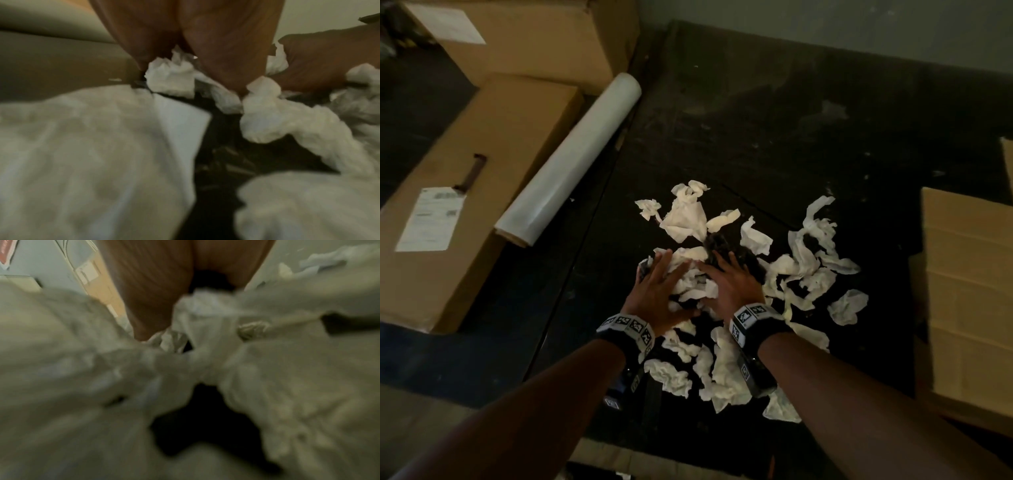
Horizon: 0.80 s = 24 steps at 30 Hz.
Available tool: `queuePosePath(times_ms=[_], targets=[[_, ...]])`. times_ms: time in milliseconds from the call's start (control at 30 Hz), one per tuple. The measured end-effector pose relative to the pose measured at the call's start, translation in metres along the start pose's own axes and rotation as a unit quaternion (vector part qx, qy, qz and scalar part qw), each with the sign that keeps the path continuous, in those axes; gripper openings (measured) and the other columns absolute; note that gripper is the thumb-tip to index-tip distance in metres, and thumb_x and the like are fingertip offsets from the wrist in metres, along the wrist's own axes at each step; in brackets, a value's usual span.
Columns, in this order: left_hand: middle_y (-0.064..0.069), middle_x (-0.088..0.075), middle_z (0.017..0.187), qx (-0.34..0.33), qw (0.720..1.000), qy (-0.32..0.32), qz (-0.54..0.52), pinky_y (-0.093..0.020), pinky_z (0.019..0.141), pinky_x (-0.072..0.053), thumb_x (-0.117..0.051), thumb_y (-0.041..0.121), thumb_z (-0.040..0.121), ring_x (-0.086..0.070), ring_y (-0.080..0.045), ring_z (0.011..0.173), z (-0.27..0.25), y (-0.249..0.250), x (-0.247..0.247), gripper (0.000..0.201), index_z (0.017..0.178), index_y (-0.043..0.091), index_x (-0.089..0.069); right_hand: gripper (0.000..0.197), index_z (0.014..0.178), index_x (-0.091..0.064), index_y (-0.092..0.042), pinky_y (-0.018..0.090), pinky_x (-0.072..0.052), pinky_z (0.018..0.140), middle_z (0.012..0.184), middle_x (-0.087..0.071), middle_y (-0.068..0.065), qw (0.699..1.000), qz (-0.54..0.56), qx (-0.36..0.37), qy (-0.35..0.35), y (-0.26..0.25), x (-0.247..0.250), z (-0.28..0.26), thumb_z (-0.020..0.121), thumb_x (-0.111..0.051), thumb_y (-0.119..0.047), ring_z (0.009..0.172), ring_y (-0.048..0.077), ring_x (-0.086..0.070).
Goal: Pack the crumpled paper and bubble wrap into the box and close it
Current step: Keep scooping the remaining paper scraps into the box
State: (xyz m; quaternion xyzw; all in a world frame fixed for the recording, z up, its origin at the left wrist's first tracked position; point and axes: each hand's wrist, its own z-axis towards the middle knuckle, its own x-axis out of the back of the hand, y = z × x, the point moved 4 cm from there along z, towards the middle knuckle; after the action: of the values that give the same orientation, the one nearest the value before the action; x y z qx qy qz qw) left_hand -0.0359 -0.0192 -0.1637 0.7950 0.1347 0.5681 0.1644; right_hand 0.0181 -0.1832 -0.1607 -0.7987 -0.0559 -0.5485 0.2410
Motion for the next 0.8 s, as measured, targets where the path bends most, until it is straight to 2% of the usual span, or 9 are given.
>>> queuePosePath(times_ms=[67, 133, 167, 233, 300, 367, 500, 633, 800], targets=[[0.01, 0.005, 0.169, 0.019, 1.0, 0.001, -0.02, -0.056, 0.12, -0.025, -0.055, 0.069, 0.09, 0.002, -0.019, 0.154, 0.0, -0.001, -0.001, 0.082, 0.157, 0.05, -0.012, 0.076, 0.143, -0.048, -0.038, 0.051, -0.032, 0.115, 0.159, -0.035, 0.001, 1.0, 0.012, 0.002, 0.024, 0.002, 0.003, 0.002, 0.075, -0.082, -0.041, 0.145, 0.034, -0.03], [0.014, -0.004, 0.169, 0.021, 0.999, 0.019, -0.028, -0.051, 0.108, -0.046, -0.055, 0.056, 0.096, -0.029, -0.022, 0.15, 0.0, -0.001, -0.002, 0.067, 0.154, 0.051, -0.022, 0.068, 0.138, -0.056, -0.034, 0.051, -0.041, 0.109, 0.154, -0.043, 0.002, 0.999, 0.015, 0.004, 0.034, 0.003, 0.006, 0.003, 0.075, -0.083, -0.036, 0.141, 0.031, -0.039], [0.014, -0.009, 0.168, 0.017, 0.999, 0.029, -0.027, -0.047, 0.101, -0.053, -0.056, 0.05, 0.098, -0.042, -0.022, 0.143, 0.0, -0.001, -0.002, 0.062, 0.153, 0.049, -0.027, 0.064, 0.135, -0.059, -0.032, 0.05, -0.045, 0.106, 0.151, -0.047, 0.001, 0.999, 0.012, 0.006, 0.042, 0.003, 0.008, 0.004, 0.076, -0.083, -0.033, 0.138, 0.03, -0.044], [0.015, -0.014, 0.167, 0.017, 0.999, 0.04, -0.018, -0.043, 0.096, -0.056, -0.056, 0.039, 0.1, -0.053, -0.021, 0.135, 0.002, -0.001, -0.001, 0.057, 0.152, 0.046, -0.033, 0.052, 0.128, -0.065, -0.032, 0.048, -0.054, 0.094, 0.143, -0.055, 0.0, 0.998, 0.007, 0.001, 0.067, 0.005, 0.011, 0.005, 0.079, -0.08, -0.025, 0.124, 0.03, -0.057], [0.016, -0.016, 0.167, 0.034, 0.999, 0.03, -0.013, -0.046, 0.1, -0.054, -0.055, 0.033, 0.101, -0.049, -0.023, 0.139, 0.006, -0.001, 0.001, 0.056, 0.152, 0.045, -0.034, 0.047, 0.124, -0.067, -0.032, 0.047, -0.058, 0.085, 0.139, -0.059, 0.0, 0.997, 0.008, -0.007, 0.083, 0.006, 0.014, 0.005, 0.08, -0.077, -0.018, 0.114, 0.033, -0.064], [0.015, -0.017, 0.167, 0.046, 0.999, 0.016, -0.007, -0.048, 0.104, -0.052, -0.053, 0.029, 0.102, -0.045, -0.025, 0.141, 0.008, -0.002, 0.003, 0.057, 0.152, 0.046, -0.033, 0.05, 0.127, -0.065, -0.032, 0.048, -0.057, 0.086, 0.141, -0.057, 0.0, 0.997, 0.005, -0.009, 0.072, 0.006, 0.019, 0.005, 0.08, -0.076, -0.02, 0.113, 0.035, -0.064], [0.012, -0.022, 0.166, 0.054, 0.998, 0.017, -0.02, -0.048, 0.109, -0.047, -0.052, 0.025, 0.103, -0.04, -0.025, 0.145, 0.005, 0.0, 0.013, 0.055, 0.152, 0.045, -0.036, 0.057, 0.136, -0.056, -0.036, 0.046, -0.053, 0.094, 0.151, -0.046, -0.005, 0.999, -0.01, -0.017, 0.042, 0.004, 0.027, 0.001, 0.085, -0.072, -0.018, 0.12, 0.031, -0.06], [0.012, -0.027, 0.164, 0.038, 0.998, 0.045, -0.025, -0.042, 0.108, -0.047, -0.053, 0.018, 0.102, -0.041, -0.021, 0.144, -0.006, 0.007, 0.032, 0.056, 0.15, 0.044, -0.039, 0.063, 0.139, -0.054, -0.037, 0.043, -0.053, 0.094, 0.153, -0.043, -0.008, 0.998, -0.011, 0.0, 0.062, -0.006, 0.045, -0.009, 0.084, -0.071, -0.013, 0.119, 0.028, -0.06], [0.012, -0.03, 0.163, 0.014, 0.996, 0.082, -0.035, -0.039, 0.11, -0.047, -0.056, 0.01, 0.099, -0.042, -0.019, 0.144, -0.025, 0.017, 0.068, 0.059, 0.148, 0.041, -0.044, 0.067, 0.142, -0.052, -0.034, 0.041, -0.053, 0.097, 0.153, -0.044, -0.003, 0.995, -0.004, 0.035, 0.095, -0.018, 0.081, -0.023, 0.082, -0.066, -0.005, 0.128, 0.025, -0.055]])
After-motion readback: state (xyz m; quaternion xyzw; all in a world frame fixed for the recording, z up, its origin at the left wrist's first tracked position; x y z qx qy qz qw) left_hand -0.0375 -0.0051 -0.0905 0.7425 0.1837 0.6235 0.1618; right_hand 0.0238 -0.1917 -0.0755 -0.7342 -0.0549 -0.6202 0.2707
